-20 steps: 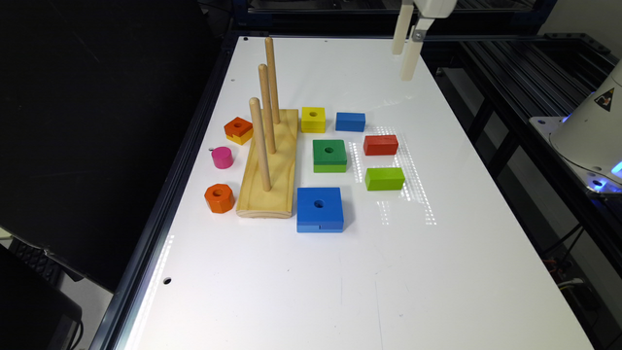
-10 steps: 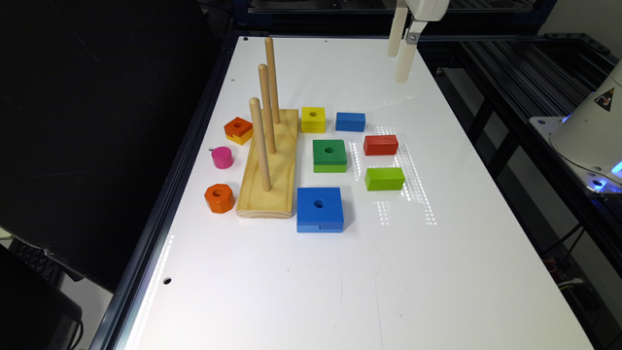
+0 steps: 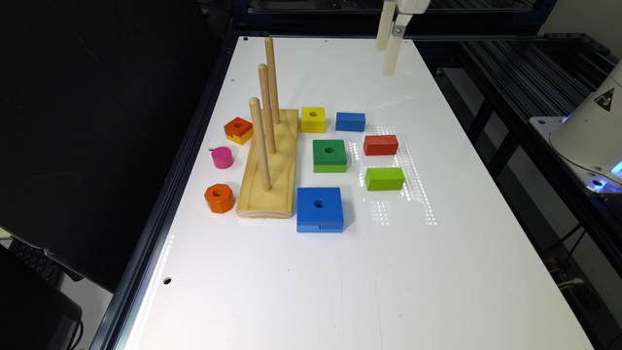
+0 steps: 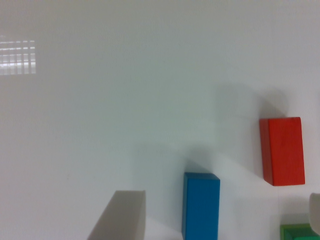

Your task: Pick up yellow block.

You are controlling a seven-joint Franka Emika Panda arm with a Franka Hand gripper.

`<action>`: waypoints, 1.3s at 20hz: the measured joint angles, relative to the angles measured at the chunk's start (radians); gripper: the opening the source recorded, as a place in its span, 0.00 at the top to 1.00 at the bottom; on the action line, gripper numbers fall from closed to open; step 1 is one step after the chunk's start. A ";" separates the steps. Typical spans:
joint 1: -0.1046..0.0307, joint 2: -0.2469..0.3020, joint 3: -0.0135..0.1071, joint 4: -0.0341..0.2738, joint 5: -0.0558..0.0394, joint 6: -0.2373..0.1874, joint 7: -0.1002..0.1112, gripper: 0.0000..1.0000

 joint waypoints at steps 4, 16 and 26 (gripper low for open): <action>-0.011 0.026 0.000 0.024 0.0000 0.000 -0.012 0.00; -0.020 0.086 0.000 0.096 0.0000 0.000 -0.018 0.00; -0.036 0.157 0.000 0.168 0.0000 0.000 -0.035 0.00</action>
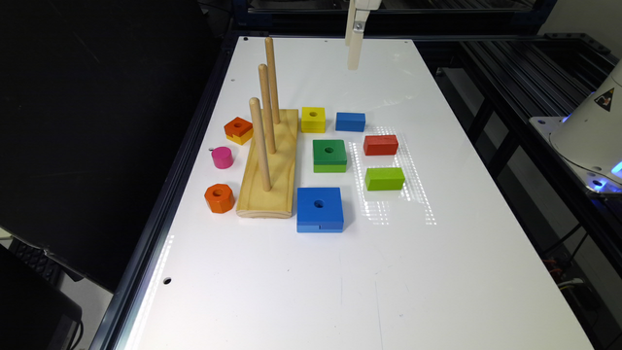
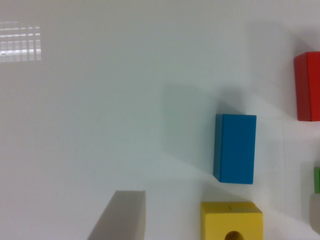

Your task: Pick up yellow block.

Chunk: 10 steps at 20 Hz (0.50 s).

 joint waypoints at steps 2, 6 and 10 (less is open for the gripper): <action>0.000 0.000 0.001 0.002 0.0000 0.000 0.000 0.00; 0.001 0.008 0.004 0.019 0.0002 -0.001 0.000 0.00; 0.001 0.042 0.007 0.055 0.0004 -0.002 0.000 0.00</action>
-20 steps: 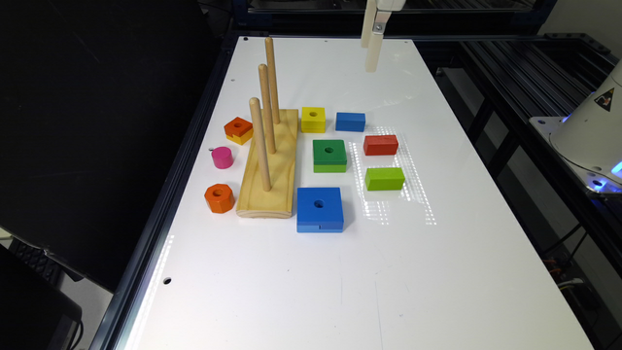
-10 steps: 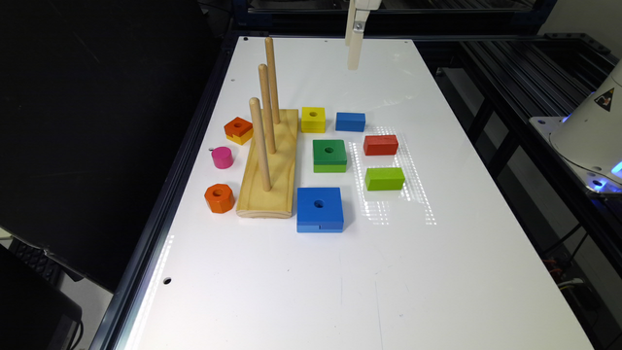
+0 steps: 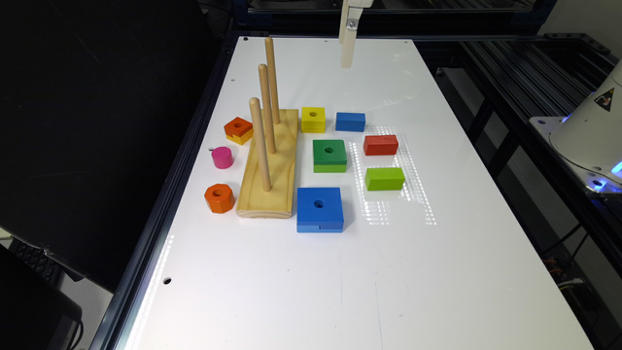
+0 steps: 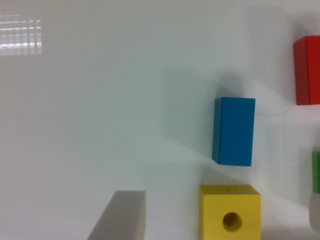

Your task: Pick up yellow block.

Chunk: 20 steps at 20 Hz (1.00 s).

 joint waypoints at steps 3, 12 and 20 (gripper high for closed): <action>0.000 0.032 0.003 0.034 0.0003 -0.003 0.000 0.00; 0.001 0.061 0.030 0.067 0.0025 -0.004 0.018 0.00; 0.000 0.061 0.032 0.067 0.0025 -0.005 0.019 0.00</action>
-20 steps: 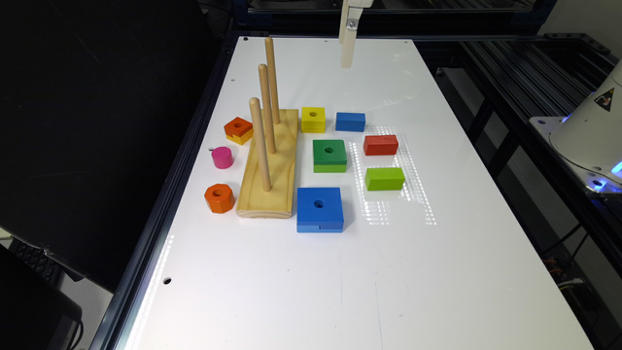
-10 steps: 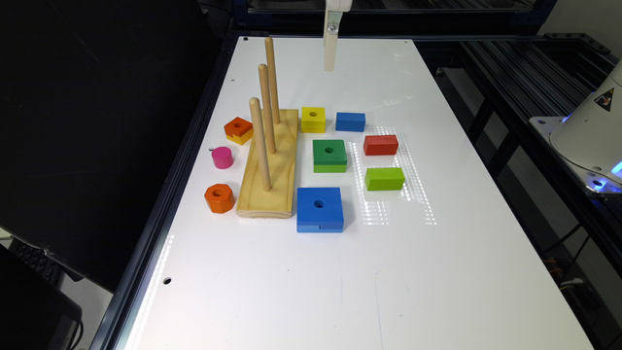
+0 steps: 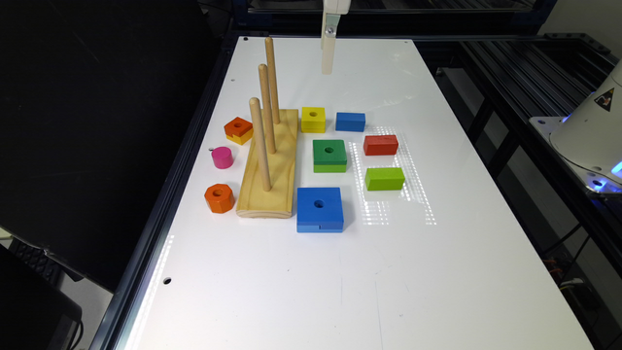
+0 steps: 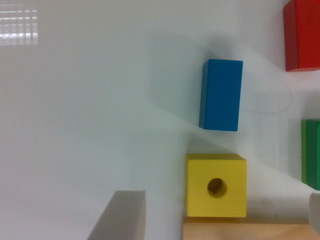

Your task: Pick up yellow block.

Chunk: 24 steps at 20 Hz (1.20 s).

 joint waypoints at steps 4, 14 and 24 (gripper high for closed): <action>-0.001 0.003 0.000 0.000 0.0000 -0.001 0.000 0.00; -0.007 0.035 0.000 0.001 -0.0004 0.013 -0.001 0.00; -0.009 0.107 0.000 0.001 -0.0010 0.073 -0.001 0.00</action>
